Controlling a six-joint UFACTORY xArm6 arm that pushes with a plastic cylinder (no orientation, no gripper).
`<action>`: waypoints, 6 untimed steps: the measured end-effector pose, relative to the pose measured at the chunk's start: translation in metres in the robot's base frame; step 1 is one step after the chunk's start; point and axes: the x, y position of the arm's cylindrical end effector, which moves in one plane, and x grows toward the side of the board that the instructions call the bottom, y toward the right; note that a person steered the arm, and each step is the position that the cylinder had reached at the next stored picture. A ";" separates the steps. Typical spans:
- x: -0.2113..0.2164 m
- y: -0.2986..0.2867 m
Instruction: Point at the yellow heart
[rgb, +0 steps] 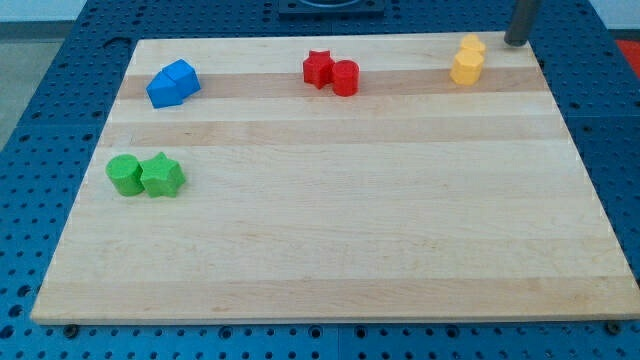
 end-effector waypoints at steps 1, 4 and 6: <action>0.030 -0.015; -0.014 -0.017; -0.014 -0.048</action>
